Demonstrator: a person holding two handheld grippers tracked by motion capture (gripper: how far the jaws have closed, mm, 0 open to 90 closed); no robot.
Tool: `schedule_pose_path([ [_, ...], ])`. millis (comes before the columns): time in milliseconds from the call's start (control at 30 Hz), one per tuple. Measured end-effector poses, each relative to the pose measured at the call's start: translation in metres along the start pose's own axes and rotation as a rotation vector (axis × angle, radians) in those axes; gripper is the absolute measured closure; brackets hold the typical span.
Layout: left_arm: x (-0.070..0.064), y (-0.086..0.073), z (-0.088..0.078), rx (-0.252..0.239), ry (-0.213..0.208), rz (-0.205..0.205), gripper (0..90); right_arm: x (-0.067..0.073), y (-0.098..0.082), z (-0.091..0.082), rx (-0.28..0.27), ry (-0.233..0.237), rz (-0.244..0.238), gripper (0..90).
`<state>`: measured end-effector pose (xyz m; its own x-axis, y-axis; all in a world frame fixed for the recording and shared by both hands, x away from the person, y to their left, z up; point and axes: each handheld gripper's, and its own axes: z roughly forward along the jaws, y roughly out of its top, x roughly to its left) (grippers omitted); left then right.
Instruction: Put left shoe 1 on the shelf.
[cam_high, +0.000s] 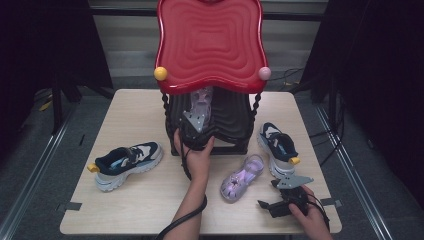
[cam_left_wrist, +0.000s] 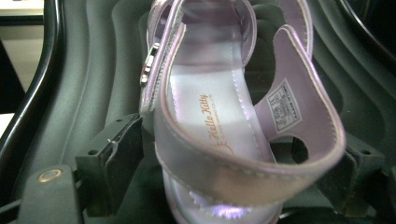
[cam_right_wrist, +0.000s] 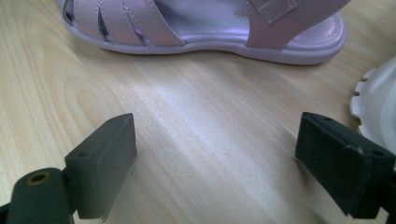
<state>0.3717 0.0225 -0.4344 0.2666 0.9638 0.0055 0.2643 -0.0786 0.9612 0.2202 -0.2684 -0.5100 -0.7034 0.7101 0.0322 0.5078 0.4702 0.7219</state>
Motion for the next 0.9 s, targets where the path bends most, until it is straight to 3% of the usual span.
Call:
schedule_pose_path([
  [233, 0.002, 0.000, -0.009, 0.003, -0.045, 0.027, 16.6, 0.000, 0.000, 0.000, 0.000, 0.000, 0.000, 11.8],
  [433, 0.003, -0.005, -0.016, 0.024, -0.086, 0.022, 17.0, 0.000, 0.000, 0.000, 0.000, 0.000, 0.000, 11.8],
  [533, 0.003, -0.006, -0.020, 0.036, -0.107, 0.046, 17.2, 0.000, 0.000, 0.000, 0.000, 0.000, 0.000, 11.8],
  [900, 0.006, -0.012, -0.034, 0.075, -0.200, 0.063, 17.2, 0.000, 0.000, 0.000, 0.000, 0.000, 0.000, 11.8],
])
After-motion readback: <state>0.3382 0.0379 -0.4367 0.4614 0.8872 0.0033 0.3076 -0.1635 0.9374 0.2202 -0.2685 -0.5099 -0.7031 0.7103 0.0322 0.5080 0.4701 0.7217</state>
